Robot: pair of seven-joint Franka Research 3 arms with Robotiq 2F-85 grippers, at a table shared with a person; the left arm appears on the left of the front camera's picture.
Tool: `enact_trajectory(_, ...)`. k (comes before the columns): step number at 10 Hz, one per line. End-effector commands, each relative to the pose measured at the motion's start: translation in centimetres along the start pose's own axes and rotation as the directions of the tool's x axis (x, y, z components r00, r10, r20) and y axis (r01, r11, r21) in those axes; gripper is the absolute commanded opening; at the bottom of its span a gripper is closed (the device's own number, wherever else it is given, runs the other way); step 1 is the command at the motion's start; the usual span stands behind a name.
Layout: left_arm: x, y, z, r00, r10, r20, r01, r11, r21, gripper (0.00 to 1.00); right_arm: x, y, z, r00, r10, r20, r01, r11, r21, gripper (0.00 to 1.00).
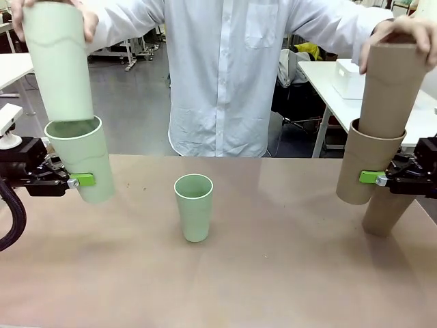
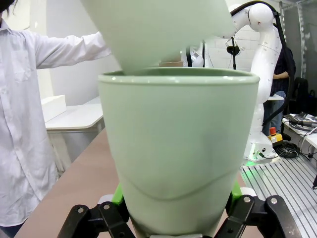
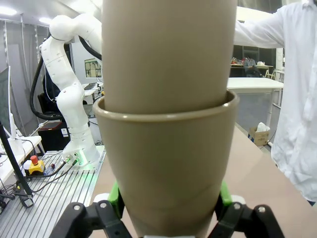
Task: Stack the cups and store them in the basket.
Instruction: Place the stack of Reusable plastic cups into the Pantry Basket.
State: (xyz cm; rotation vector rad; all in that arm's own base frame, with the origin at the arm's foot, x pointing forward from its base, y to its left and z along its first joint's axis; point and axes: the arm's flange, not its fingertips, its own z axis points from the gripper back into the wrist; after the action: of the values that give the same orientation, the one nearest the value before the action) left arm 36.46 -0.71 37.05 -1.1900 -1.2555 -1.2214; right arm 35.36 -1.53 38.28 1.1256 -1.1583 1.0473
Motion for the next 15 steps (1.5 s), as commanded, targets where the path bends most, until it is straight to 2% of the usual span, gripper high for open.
enact_trajectory(1,0.19,-0.02,-0.08,1.0,-0.005,0.001,0.005,1.0,-0.003,0.85,0.14,-0.03,0.05,1.0,0.004,0.0,-0.004,1.0,-0.005,0.85)
enact_trajectory(15,0.19,-0.02,-0.08,1.0,-0.005,0.001,0.005,1.0,-0.003,0.85,0.14,-0.03,0.05,1.0,0.004,0.0,-0.004,1.0,-0.005,0.85)
